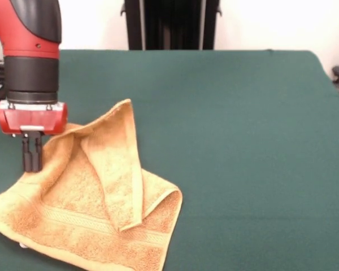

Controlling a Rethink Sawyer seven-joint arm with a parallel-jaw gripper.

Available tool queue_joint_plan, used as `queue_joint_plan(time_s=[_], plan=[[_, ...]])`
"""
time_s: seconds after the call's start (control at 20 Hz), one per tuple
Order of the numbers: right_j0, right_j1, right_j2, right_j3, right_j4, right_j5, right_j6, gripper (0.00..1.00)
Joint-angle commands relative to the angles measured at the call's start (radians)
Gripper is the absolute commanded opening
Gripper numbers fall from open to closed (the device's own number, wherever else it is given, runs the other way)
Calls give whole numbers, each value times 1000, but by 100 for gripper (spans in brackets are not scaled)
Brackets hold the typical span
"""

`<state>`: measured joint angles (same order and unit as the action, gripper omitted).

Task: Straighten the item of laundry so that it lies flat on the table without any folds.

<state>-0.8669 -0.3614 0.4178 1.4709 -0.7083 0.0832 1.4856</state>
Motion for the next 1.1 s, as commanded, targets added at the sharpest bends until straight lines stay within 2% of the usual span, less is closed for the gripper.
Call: queue_joint_plan(time_s=[0.05,0.3,0.75,0.95,1.1], plan=[[-25,27,-46,42,-101,240,-181,0],[-152,30,51,64,-125,354,-358,0],[-240,30,124,13,-192,454,-563,0],[-301,56,198,13,-143,516,-647,0],[-291,79,224,23,-35,570,-539,0]])
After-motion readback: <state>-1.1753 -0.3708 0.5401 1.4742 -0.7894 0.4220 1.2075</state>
